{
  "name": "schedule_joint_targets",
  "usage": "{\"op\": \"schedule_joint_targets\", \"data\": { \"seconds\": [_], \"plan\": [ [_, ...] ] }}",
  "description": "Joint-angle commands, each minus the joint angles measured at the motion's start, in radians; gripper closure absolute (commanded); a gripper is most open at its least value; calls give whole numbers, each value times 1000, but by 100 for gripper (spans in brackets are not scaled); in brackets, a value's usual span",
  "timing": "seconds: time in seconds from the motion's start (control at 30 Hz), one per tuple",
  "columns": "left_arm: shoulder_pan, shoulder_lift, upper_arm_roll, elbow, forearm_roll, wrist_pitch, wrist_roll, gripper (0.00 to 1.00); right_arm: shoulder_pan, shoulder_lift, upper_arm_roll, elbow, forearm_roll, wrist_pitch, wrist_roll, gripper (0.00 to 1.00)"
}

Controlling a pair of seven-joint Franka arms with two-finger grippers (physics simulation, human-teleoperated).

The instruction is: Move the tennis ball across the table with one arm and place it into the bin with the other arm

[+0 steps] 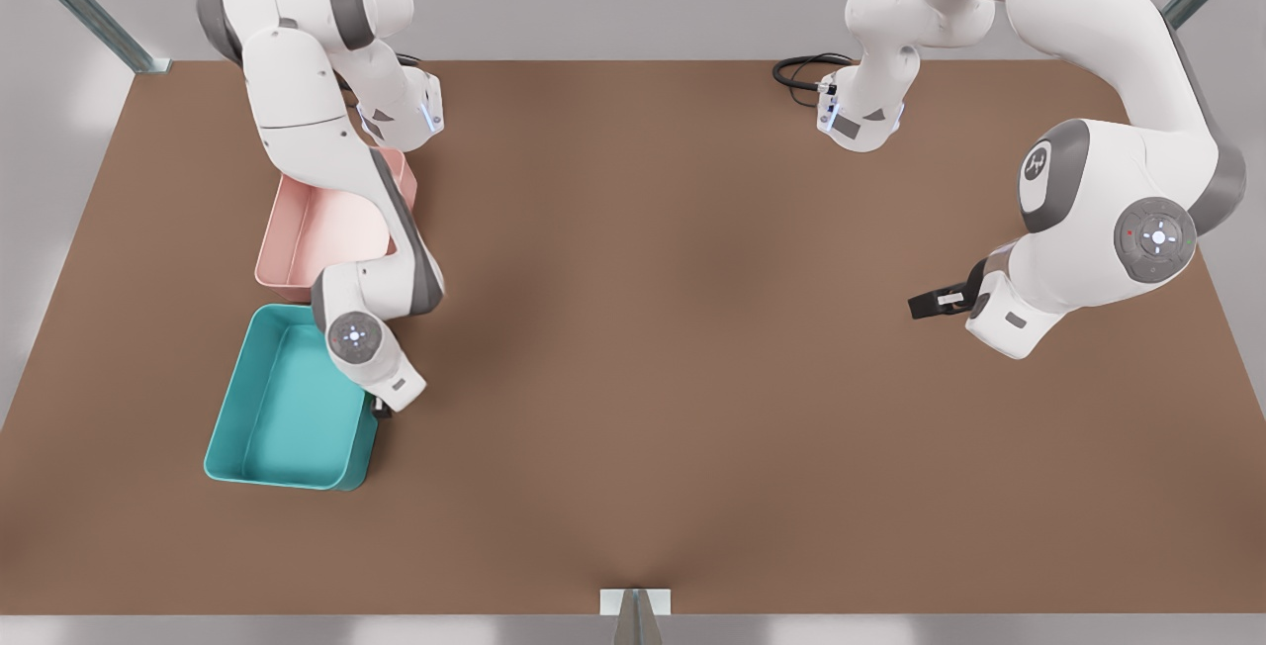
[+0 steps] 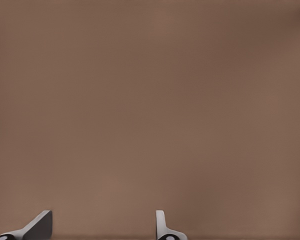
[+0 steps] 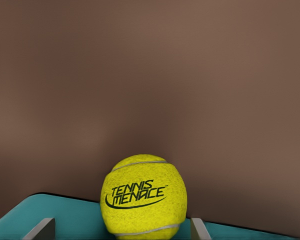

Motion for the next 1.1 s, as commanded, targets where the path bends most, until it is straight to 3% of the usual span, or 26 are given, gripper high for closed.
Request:
{"op": "schedule_joint_targets", "data": {
  "seconds": [0.0, 1.07],
  "plan": [
    [0, -1, 0, 1, 2, 0, -20, 0, 1, 0, -3, -2, 1, 15, -14, 0],
    [2, 2, 0, -2, 1, 0, -20, 0, 8, 75, -3, -16, 36, 95, 35, 0]
  ]
}}
